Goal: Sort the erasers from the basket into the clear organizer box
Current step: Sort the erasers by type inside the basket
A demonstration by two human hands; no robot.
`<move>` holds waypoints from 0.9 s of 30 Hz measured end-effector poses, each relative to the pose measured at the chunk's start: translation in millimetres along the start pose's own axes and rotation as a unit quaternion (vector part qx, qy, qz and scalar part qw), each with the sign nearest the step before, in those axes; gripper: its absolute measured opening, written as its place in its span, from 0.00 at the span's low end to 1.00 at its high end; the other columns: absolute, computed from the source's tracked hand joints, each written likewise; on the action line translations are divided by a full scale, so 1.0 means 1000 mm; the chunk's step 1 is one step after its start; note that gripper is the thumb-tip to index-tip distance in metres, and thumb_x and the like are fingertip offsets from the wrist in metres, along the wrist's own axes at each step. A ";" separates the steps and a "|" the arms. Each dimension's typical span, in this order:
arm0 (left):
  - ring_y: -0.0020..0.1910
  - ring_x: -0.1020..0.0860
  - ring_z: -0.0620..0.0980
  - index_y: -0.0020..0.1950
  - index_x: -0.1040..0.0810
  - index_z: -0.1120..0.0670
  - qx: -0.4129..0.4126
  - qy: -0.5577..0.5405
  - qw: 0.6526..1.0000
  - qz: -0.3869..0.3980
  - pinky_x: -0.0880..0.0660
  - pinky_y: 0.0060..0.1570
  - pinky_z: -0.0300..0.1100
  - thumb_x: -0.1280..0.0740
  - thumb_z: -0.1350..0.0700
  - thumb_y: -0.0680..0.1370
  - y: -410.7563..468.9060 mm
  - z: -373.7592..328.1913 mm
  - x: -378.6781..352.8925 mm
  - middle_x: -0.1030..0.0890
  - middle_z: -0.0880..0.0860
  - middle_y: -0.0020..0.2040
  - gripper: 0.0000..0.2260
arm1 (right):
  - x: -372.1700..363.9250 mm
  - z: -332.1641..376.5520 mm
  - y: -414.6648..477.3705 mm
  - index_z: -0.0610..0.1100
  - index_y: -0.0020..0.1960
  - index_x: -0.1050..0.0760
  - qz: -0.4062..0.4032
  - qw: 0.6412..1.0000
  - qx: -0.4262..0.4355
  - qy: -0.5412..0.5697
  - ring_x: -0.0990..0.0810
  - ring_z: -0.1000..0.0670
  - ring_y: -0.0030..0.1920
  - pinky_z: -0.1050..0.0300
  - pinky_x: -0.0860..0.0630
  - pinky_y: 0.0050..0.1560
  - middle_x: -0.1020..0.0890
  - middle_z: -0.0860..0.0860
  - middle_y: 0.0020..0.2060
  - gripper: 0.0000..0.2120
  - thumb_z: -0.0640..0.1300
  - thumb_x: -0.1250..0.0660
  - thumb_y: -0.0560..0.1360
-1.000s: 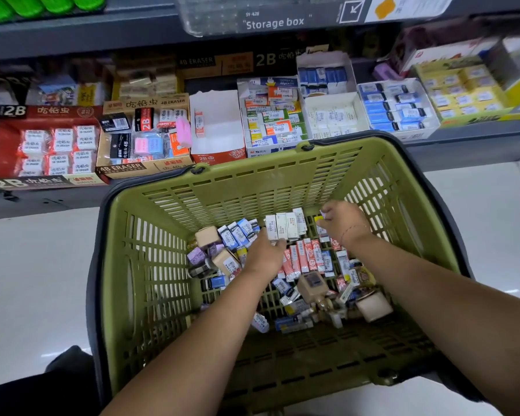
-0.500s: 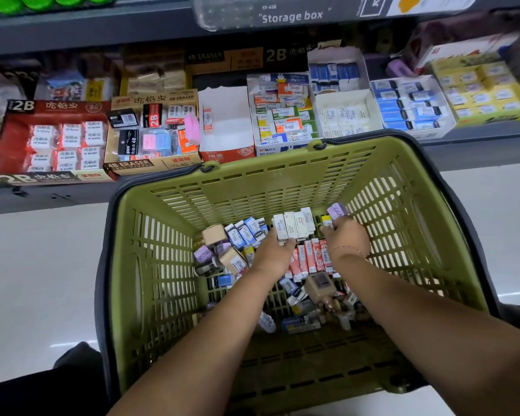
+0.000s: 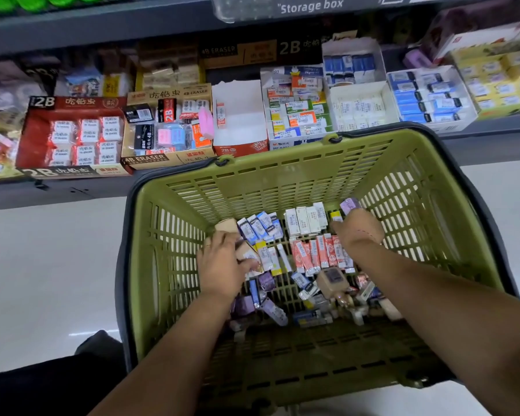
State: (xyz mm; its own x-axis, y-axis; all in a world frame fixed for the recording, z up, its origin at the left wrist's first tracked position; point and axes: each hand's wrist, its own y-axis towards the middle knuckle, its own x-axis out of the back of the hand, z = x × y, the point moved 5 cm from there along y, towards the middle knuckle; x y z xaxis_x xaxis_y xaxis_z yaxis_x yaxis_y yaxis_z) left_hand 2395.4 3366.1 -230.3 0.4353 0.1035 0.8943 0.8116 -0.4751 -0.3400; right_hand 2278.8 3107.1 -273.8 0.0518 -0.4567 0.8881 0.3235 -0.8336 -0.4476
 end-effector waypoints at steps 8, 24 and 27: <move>0.67 0.31 0.52 0.70 0.33 0.48 -0.027 -0.024 0.997 0.065 0.34 0.65 0.50 0.27 0.47 0.72 -0.005 0.010 -0.006 0.30 0.49 0.67 0.29 | 0.043 0.026 -0.039 0.42 0.41 0.20 -0.013 0.992 0.128 0.002 0.24 0.46 0.32 0.61 0.29 0.31 0.24 0.48 0.30 0.17 0.56 0.36 0.76; 0.56 0.24 0.52 0.63 0.25 0.54 0.007 0.135 0.921 0.367 0.25 0.56 0.44 0.23 0.48 0.68 -0.028 0.024 0.006 0.25 0.53 0.60 0.26 | -0.042 0.082 -0.098 0.44 0.28 0.35 0.151 0.978 0.135 -0.039 0.32 0.52 0.23 0.64 0.36 0.26 0.31 0.50 0.23 0.24 0.58 0.31 0.73; 0.50 0.24 0.51 0.52 0.22 0.54 0.008 0.046 0.951 0.304 0.27 0.47 0.41 0.30 0.43 0.74 -0.019 0.014 0.006 0.23 0.54 0.55 0.15 | -0.042 0.083 -0.096 0.44 0.28 0.35 0.159 0.977 0.138 -0.042 0.29 0.50 0.27 0.61 0.32 0.31 0.31 0.50 0.24 0.23 0.55 0.31 0.74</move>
State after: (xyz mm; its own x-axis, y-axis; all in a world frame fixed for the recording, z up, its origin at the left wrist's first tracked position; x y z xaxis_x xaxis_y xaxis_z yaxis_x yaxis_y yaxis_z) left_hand 2388.2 3388.3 -222.3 0.7908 -0.2640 0.5522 0.4267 -0.4092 -0.8066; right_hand 2323.7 3232.3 -259.9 0.2649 -0.6418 0.7196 0.5202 -0.5332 -0.6671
